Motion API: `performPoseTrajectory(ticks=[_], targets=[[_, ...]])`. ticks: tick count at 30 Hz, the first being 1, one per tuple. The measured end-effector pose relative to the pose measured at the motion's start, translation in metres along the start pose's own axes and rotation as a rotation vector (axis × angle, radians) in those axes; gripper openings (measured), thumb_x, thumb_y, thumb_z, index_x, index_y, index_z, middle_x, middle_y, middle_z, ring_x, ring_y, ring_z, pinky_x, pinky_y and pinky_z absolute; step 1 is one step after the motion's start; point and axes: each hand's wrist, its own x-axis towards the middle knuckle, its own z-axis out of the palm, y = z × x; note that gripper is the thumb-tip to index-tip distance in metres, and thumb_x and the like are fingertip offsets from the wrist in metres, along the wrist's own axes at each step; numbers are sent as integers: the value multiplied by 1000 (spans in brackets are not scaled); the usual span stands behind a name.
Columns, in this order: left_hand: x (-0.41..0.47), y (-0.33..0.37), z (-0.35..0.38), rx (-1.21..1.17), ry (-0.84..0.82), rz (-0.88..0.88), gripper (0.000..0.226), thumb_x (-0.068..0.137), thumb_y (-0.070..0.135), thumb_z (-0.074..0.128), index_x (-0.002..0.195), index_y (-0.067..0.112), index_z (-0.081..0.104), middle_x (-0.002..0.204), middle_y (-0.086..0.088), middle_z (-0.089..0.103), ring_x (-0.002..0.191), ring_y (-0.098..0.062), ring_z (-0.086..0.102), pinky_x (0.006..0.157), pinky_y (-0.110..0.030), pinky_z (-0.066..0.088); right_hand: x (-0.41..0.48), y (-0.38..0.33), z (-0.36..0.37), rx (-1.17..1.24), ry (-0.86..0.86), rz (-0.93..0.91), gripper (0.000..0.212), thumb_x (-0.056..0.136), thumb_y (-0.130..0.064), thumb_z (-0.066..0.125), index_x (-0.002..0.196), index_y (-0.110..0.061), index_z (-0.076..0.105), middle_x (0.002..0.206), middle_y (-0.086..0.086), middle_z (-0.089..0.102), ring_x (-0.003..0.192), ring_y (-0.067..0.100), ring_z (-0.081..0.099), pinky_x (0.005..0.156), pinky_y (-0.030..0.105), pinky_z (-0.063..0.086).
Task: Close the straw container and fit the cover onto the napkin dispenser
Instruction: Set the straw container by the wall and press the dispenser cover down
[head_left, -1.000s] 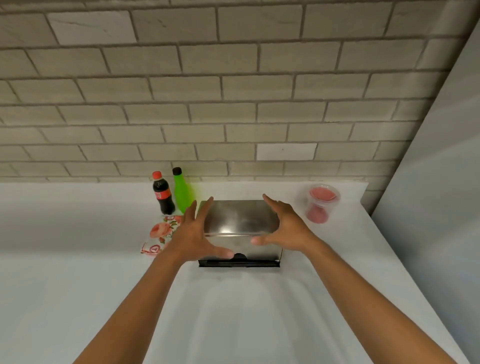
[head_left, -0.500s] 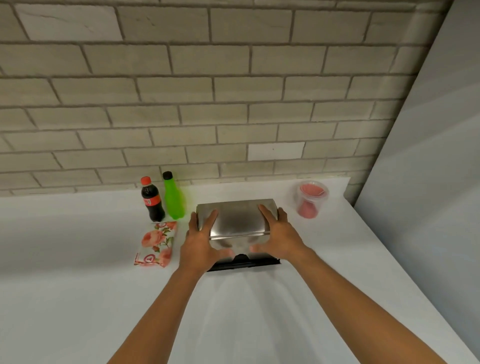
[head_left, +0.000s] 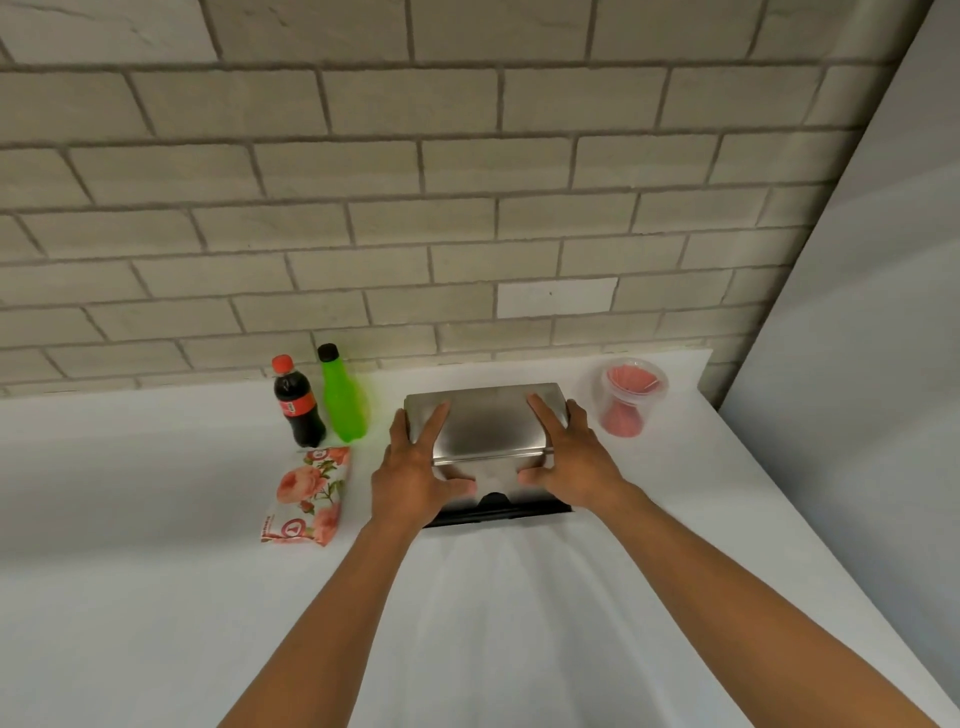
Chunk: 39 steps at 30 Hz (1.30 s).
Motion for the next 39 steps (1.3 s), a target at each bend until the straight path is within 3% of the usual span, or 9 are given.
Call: performPoseTrajectory(ticks=[6,11,18,26,39], targets=[[25,8,5,-11,-28,-39,122,68,57,91,158,61,9,175,-4,3,148,-33,41,95,-42,53,25,7,-5,59,6,19,113,83,-46,82,163,-56,2,175,6,-4,153,36,31,114,46,45],[42,11,13,-44,-2,-30,120,65,52,93,157,59,16,174,-5,8,146,-34,43,100,-48,52,42,13,-7,92,29,5,113,84,-38,85,163,-55,6,175,6,-2,154,38,27,116,48,42],[63,13,20,-68,40,-17,120,61,47,96,158,55,25,172,-9,15,146,-34,43,99,-50,56,64,20,-9,103,45,-23,112,85,-35,85,166,-49,9,174,13,1,153,45,27,117,52,40],[86,13,28,-81,51,-18,122,57,49,97,157,58,27,172,-5,16,142,-27,49,95,-43,57,86,28,-8,123,77,-28,114,84,-32,86,164,-53,8,174,12,1,151,44,30,112,49,45],[95,10,35,-79,60,-7,122,55,49,97,156,56,30,170,-5,19,138,-29,52,94,-47,59,97,32,-5,103,105,-43,114,83,-31,88,165,-50,11,172,15,6,148,49,33,110,50,46]])
